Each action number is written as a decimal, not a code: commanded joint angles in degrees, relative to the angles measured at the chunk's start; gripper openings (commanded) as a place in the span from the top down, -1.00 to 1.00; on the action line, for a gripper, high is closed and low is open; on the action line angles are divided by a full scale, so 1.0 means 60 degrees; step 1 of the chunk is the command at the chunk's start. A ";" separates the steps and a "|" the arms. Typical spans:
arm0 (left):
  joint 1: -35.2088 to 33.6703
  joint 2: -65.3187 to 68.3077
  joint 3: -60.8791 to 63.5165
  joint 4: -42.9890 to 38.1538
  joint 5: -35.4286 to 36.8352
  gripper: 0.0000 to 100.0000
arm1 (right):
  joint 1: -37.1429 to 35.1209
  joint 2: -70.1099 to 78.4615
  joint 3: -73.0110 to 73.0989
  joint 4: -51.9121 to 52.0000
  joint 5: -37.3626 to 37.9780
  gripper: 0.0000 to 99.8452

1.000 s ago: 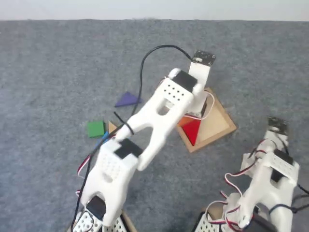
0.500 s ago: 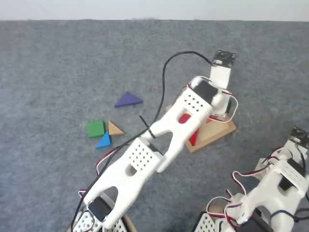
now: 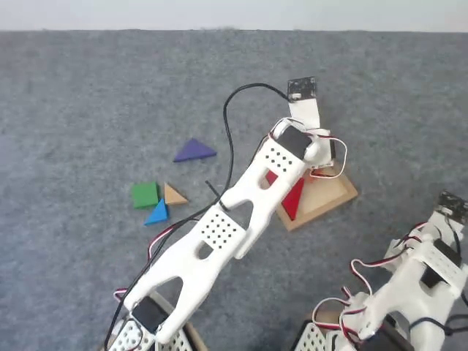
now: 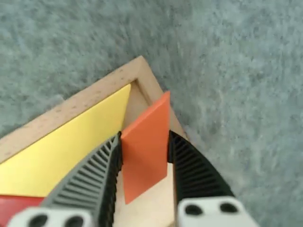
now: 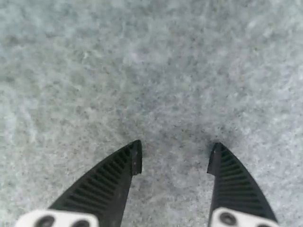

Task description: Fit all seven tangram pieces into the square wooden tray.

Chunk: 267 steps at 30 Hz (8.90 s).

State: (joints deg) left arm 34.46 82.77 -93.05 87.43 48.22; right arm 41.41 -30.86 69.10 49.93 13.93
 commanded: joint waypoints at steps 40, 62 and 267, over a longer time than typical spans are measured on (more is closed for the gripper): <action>-0.2447 -0.8029 1.2462 -0.0923 -0.5348 0.59 | -0.0462 -0.0286 0.0073 -0.0315 -0.0015 0.50; -0.0088 -1.0212 1.4234 -0.1348 -0.4821 0.59 | -0.0755 -0.0286 0.0088 -0.0330 0.0000 0.50; -0.6886 -0.8513 1.4835 0.0542 -0.7927 0.72 | -0.1458 -0.0374 0.0308 -0.0330 0.0366 0.74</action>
State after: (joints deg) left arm -2.29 32.48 -2.33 88.66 1.80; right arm 33.49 -32.09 70.33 48.79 15.52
